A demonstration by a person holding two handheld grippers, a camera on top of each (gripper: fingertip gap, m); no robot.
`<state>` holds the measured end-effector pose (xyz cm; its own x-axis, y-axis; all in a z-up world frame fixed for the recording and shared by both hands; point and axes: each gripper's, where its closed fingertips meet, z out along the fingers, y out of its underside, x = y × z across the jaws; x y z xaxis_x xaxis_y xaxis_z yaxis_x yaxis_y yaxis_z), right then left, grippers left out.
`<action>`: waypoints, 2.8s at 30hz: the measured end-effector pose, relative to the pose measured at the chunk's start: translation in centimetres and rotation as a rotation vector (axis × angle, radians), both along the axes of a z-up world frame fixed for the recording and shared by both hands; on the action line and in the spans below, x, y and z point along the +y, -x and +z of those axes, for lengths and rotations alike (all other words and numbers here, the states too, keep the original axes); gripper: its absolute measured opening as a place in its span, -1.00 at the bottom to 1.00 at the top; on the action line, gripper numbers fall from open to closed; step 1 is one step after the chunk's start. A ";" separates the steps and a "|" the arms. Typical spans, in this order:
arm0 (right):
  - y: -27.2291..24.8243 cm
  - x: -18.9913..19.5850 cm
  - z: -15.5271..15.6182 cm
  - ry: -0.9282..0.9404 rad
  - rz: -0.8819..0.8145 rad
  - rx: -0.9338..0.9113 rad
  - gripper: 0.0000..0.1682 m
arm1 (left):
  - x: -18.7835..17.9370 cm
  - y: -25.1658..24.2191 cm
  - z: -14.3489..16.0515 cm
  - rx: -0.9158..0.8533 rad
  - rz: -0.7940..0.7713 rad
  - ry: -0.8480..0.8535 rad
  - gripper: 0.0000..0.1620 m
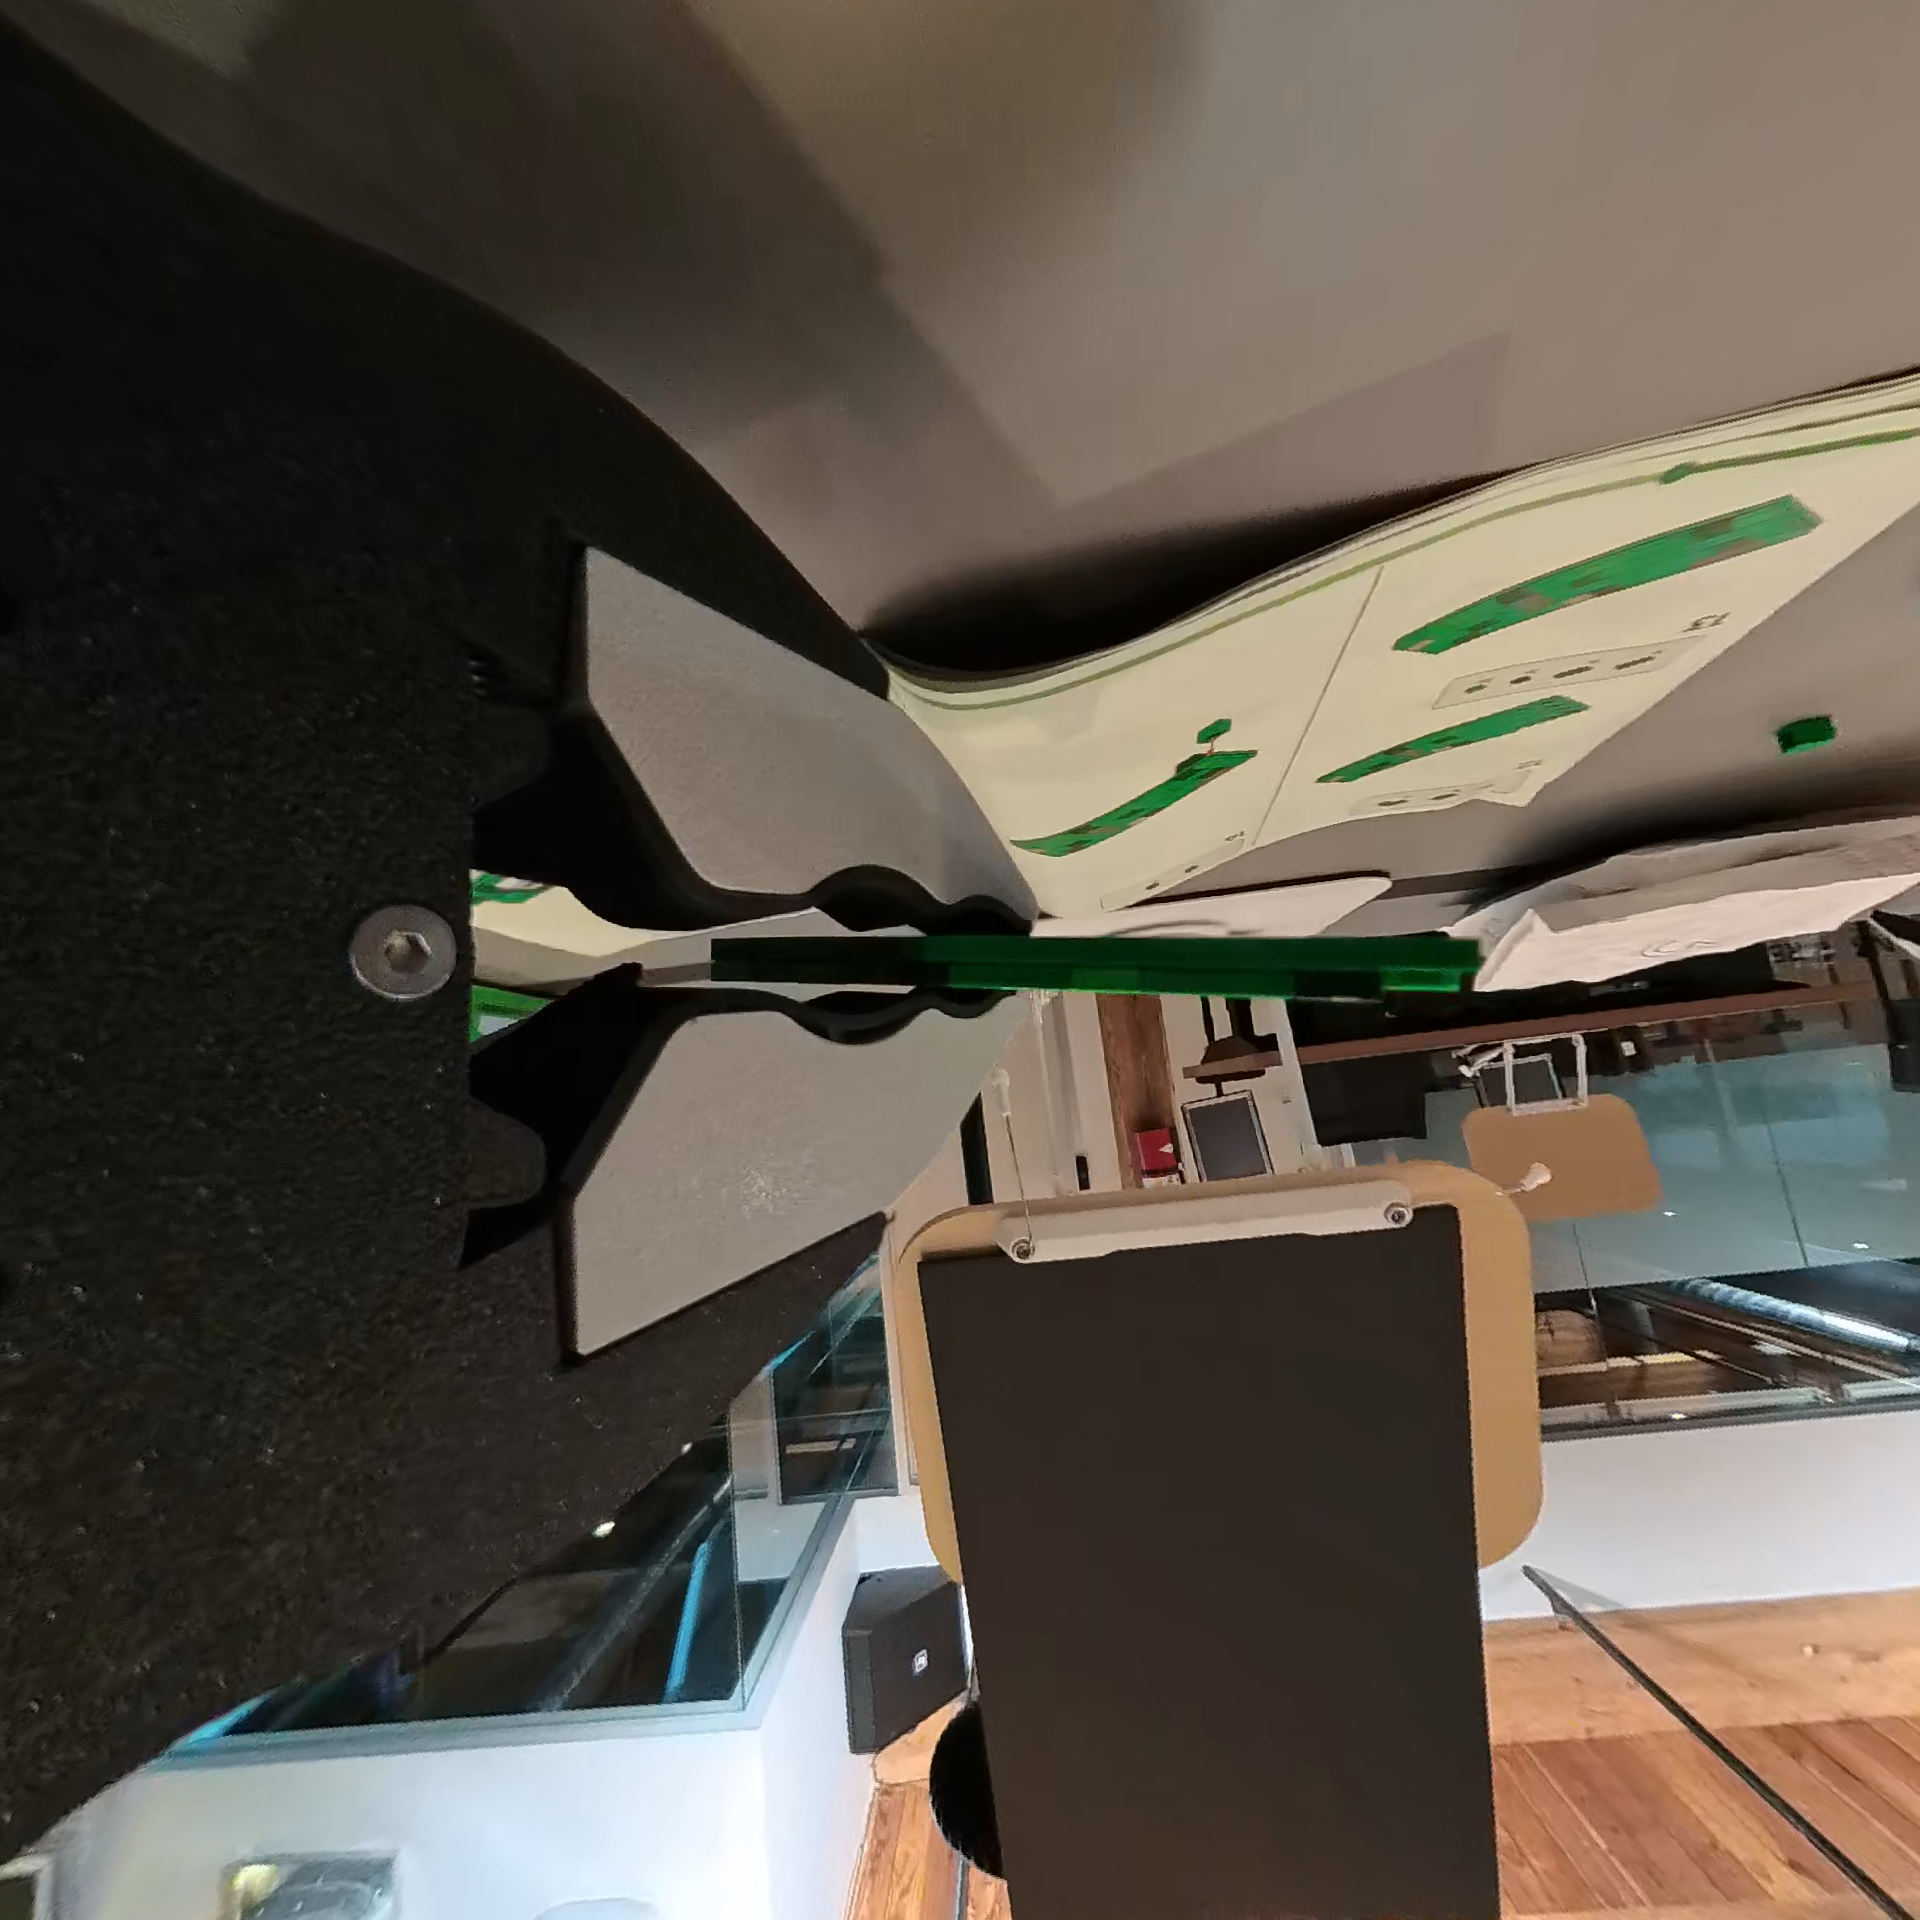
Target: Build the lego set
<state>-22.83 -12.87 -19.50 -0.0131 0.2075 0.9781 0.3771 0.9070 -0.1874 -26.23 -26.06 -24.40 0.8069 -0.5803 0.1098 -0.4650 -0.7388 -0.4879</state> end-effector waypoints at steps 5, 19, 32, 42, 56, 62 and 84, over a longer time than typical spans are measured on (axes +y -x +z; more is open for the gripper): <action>0.0 0.1 -0.5 0.007 -0.003 -0.023 -0.92 | -0.2 1.3 -1.4 0.171 -0.081 0.077 -0.91; 0.3 -0.2 -1.3 0.034 0.010 -0.054 -0.92 | -2.1 2.4 -1.1 0.205 -0.009 -0.070 -0.82; 0.4 -0.5 -1.6 0.047 0.020 -0.069 -0.92 | -1.6 0.8 -1.7 0.130 -0.092 -0.128 -0.89; 0.5 -0.8 -1.7 0.044 0.032 -0.073 -0.92 | -0.6 0.7 -1.3 0.084 -0.024 -0.148 -1.00; 0.7 -1.5 -1.9 0.039 0.062 -0.083 -0.92 | -0.2 0.3 1.2 -0.087 0.061 -0.190 -1.00; 0.8 -1.8 -2.1 0.032 0.068 -0.091 -0.92 | -0.4 0.3 0.5 0.132 -0.263 -0.126 -0.61; 0.4 -3.0 -4.1 -0.323 0.107 -0.294 -0.92 | -0.4 0.6 -2.0 0.242 -0.403 0.071 -0.81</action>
<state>-23.27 -15.82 -23.55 -0.3049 -0.1257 0.9441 0.2726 0.9383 0.2130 -26.84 -26.42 -26.44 0.5265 -0.8502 -0.0029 -0.8152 -0.5038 -0.2856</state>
